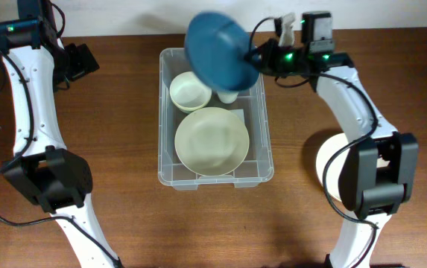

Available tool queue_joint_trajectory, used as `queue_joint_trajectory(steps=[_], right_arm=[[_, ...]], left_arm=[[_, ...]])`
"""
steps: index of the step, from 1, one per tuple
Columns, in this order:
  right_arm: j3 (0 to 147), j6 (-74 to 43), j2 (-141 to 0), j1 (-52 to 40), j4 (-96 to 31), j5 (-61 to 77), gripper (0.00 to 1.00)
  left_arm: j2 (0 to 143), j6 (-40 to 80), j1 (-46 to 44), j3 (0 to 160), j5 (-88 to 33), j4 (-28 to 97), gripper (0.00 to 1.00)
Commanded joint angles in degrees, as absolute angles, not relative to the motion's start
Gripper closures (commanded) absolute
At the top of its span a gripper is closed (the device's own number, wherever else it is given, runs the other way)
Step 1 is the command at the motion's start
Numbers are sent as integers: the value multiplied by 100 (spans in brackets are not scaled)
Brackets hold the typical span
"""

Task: Pack container
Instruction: 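Carry the teal bowl over and set it into the cream bowl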

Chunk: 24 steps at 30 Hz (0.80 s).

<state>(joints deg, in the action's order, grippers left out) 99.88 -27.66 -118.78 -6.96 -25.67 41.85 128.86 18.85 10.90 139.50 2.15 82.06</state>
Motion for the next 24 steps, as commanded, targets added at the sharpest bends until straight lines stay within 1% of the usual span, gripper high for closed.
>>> queue_joint_trajectory(steps=[1,10,16,24], right_arm=[[10044,-1610,-11469,-1011,-2978,2985,96],[10044,-1256,-10549,-1625,-4720,1284,96],[10033,-1072,-10551,-1935,-5645,1059,96],[9688,-1074,-10624,-2226,-5500,961,96]], left_arm=[[12890,1839,1103,14035,281,8211,1],[12890,1839,1103,14035,281,8211,1],[12890,1839,1105,14035,281,8211,1],[12890,1839,1103,14035,281,8211,1]])
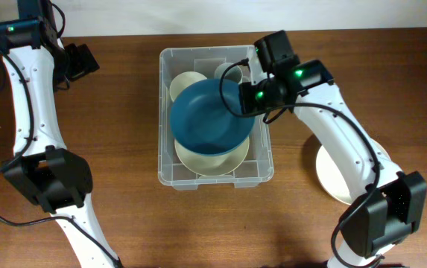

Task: Pack container
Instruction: 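Carry the teal bowl over and set it into the cream bowl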

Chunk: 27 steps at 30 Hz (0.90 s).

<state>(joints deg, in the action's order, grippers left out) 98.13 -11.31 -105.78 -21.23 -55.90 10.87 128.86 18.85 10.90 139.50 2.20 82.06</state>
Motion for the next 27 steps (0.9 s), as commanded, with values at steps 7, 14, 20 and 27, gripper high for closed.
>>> queue_joint_trajectory(steps=[7,14,20,27], right_arm=[[9275,-1074,-10624,-2255,-5172,961,96],[9231,-760,-10624,-2259,-4978,1046,46],[9301,-733,-10372,-2067,-5050,1133,44],[9301,-993,-9522,-1135,-6049,1131,45]], left_arm=[[12890,1839,1103,14035,281,8211,1],[12890,1839,1103,14035,281,8211,1],[12890,1839,1103,14035,281,8213,1],[12890,1839,1103,14035,281,8211,1]])
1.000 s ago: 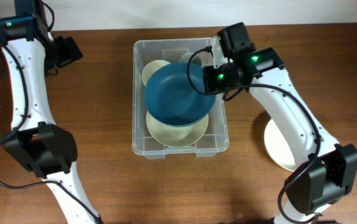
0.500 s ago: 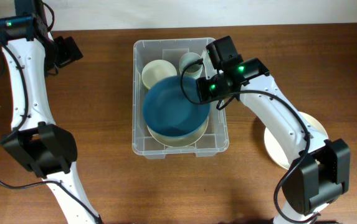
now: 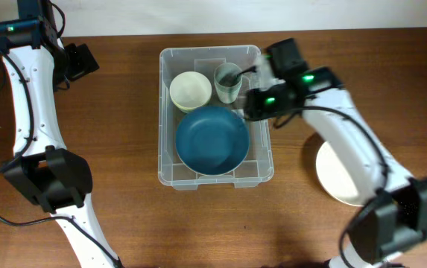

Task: Pack container
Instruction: 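Carry the teal bowl over and set it into the cream bowl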

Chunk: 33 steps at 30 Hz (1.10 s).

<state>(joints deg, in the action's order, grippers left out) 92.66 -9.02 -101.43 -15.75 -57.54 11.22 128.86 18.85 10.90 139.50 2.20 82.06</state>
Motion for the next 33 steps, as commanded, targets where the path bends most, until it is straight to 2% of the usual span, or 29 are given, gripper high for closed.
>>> queue_joint_trajectory(steps=[1,4,6,8,9,12,22,33], right_arm=[[9301,-991,-9428,-987,-6292,1129,45],[9301,-993,-9299,-558,-7124,906,45],[9271,-998,-9310,-327,-7566,550,55],[9150,-1216,-9310,-106,-7760,73,90],[9043,-1369,-9310,16,-7778,-207,96],[8643,-1623,-9312,375,-7566,-655,96],[6525,-1723,-9317,1297,-5343,-325,96],[5367,-1697,-9620,1503,-3282,-346,96]], left_arm=[[12890,1839,1103,14035,281,8211,1],[12890,1839,1103,14035,281,8211,1],[12890,1839,1103,14035,281,8211,0],[12890,1839,1103,14035,281,8211,1],[12890,1839,1103,14035,281,8211,1],[12890,1839,1103,14035,281,8211,1],[12890,1839,1105,14035,281,8211,1],[12890,1839,1103,14035,281,8211,1]])
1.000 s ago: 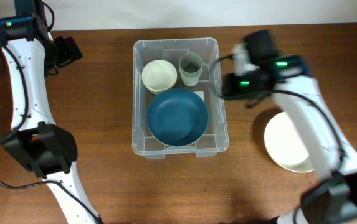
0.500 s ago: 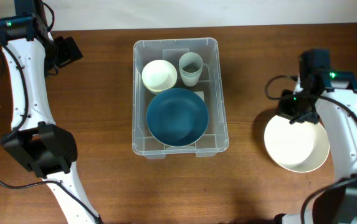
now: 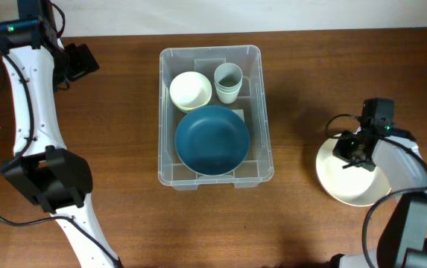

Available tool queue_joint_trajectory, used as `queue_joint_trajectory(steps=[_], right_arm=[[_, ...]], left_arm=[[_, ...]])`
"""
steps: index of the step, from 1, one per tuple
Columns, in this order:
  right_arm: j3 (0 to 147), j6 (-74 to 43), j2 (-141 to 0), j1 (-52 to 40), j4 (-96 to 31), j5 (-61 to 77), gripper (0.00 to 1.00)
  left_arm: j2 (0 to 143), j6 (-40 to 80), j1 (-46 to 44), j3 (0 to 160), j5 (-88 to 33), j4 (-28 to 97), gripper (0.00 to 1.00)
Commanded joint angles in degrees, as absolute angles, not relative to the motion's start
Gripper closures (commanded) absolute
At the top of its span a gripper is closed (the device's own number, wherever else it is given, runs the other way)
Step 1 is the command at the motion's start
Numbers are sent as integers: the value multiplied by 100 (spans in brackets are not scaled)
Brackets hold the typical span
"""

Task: Pack container
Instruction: 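Carry the teal bowl over and set it into the cream bowl, then move the right gripper to the remaining cream bowl's right rim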

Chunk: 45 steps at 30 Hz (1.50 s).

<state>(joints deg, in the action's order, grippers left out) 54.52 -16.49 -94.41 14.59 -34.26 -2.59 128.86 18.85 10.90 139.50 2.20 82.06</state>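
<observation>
The clear plastic container (image 3: 261,119) stands at the table's middle. Inside it a blue plate (image 3: 212,140) lies flat in the near part. Behind the plate are a cream bowl (image 3: 191,90) and a pale green cup (image 3: 228,80). A white plate (image 3: 351,182) lies on the table at the right. My right gripper (image 3: 349,154) hangs over that plate's far edge, looking open and holding nothing. At the far left my left gripper (image 3: 85,61) is well away from the container, and its jaws are too small to read.
The brown wooden table (image 3: 124,186) carries only the container and the white plate. Both arm bases stand at the near edge, left (image 3: 49,182) and right (image 3: 414,223).
My right gripper was at the container's right wall beside the blue plate. Now it is out over the white plate at the right. The blue plate stays in the container.
My right gripper held the blue plate tilted above the container's far edge. Then the plate was low over the cream plate inside. Then it lay flat there, hiding the cream plate, with the gripper at the wall. Now the gripper is at the white plate. The left arm stayed put.
</observation>
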Motion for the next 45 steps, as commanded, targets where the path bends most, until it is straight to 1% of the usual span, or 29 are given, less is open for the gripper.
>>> queue_joint_trajectory(steps=[1,8,13,20,27,29,32,35,40,44,45], right_arm=[[5367,-1697,-9699,1503,-3142,-325,96],[5367,-1699,-10108,1503,-2624,-303,96],[5367,-1675,-10346,1503,-1975,-255,96],[5367,-1662,-10368,1503,-1092,272,96],[5378,-1656,-10368,1503,143,305,96],[5452,-1632,-10368,1503,305,320,96],[5682,-1332,-10366,1505,410,744,96],[6062,-1236,-10302,1540,-49,1048,96],[6995,-1245,-9911,1881,-1885,1120,96],[7616,-1245,-9651,2449,-3245,1122,96],[7684,-1245,-9612,2604,-3483,1125,90]], left_arm=[[12890,1839,1105,14035,281,8213,1],[12890,1839,1103,14035,281,8211,1],[12890,1839,1103,14035,281,8211,1],[12890,1839,1103,14035,281,8211,1],[12890,1839,1103,14035,281,8213,0],[12890,1839,1103,14035,281,8211,1],[12890,1839,1105,14035,281,8213,1],[12890,1839,1103,14035,281,8211,1],[12890,1839,1103,14035,281,8211,1],[12890,1839,1103,14035,281,8213,1],[12890,1839,1103,14035,281,8211,1]])
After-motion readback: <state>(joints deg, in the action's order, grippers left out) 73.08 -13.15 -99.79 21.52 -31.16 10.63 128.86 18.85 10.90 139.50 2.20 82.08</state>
